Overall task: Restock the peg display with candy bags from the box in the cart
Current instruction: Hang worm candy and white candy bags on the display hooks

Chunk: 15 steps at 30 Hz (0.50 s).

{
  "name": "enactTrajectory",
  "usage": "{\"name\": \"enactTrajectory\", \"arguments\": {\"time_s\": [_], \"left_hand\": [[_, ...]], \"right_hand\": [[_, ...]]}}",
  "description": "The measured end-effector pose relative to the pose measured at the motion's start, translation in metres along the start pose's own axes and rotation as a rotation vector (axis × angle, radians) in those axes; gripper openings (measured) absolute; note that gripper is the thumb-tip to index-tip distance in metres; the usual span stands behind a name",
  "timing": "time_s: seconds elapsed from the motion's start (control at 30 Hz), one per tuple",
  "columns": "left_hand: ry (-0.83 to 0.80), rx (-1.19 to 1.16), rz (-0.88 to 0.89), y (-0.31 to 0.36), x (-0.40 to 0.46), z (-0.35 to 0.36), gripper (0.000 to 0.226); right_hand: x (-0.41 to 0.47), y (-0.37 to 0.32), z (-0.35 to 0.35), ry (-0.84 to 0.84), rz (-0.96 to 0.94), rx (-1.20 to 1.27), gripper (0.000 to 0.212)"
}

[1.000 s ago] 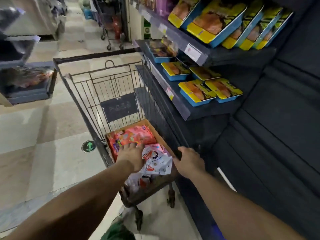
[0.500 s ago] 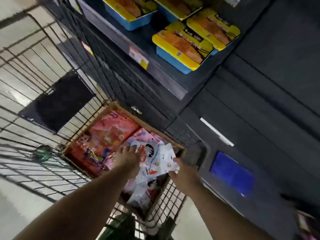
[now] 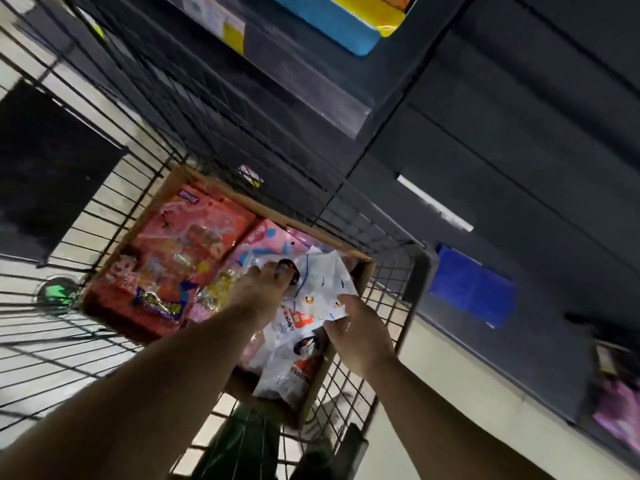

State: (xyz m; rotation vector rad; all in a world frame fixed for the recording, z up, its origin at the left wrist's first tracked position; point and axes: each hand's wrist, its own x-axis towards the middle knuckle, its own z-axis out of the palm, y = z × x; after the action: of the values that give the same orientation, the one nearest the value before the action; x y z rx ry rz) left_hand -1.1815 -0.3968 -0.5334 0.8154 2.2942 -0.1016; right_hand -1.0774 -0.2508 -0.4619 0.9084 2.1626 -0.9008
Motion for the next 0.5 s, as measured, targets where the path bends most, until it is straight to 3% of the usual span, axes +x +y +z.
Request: {"name": "enactTrajectory", "arguments": {"time_s": [0.2,0.23,0.33,0.37,0.43,0.5], "left_hand": [[0.012,-0.118,0.074,0.008,-0.034,-0.005,0.056],[-0.009,-0.148,0.085,0.013,-0.043,-0.002,0.057],[-0.109,-0.297,0.173,0.014,-0.059,0.007,0.057],[-0.165,-0.395,0.191,0.010,-0.057,0.008,0.052],[-0.162,-0.574,0.137,0.002,-0.043,0.008,0.041],[-0.007,-0.684,-0.002,-0.001,-0.020,0.006,0.037]], "right_hand": [[-0.002,-0.015,0.007,-0.084,0.243,0.591,0.077],[0.000,-0.013,0.013,-0.075,0.279,0.666,0.074],[0.003,-0.008,0.021,0.027,0.323,0.670,0.022],[0.003,-0.005,0.022,0.055,0.336,0.661,0.016],[0.001,0.003,0.023,0.078,0.364,0.651,0.022],[0.000,0.007,0.025,0.083,0.373,0.633,0.024]]}}
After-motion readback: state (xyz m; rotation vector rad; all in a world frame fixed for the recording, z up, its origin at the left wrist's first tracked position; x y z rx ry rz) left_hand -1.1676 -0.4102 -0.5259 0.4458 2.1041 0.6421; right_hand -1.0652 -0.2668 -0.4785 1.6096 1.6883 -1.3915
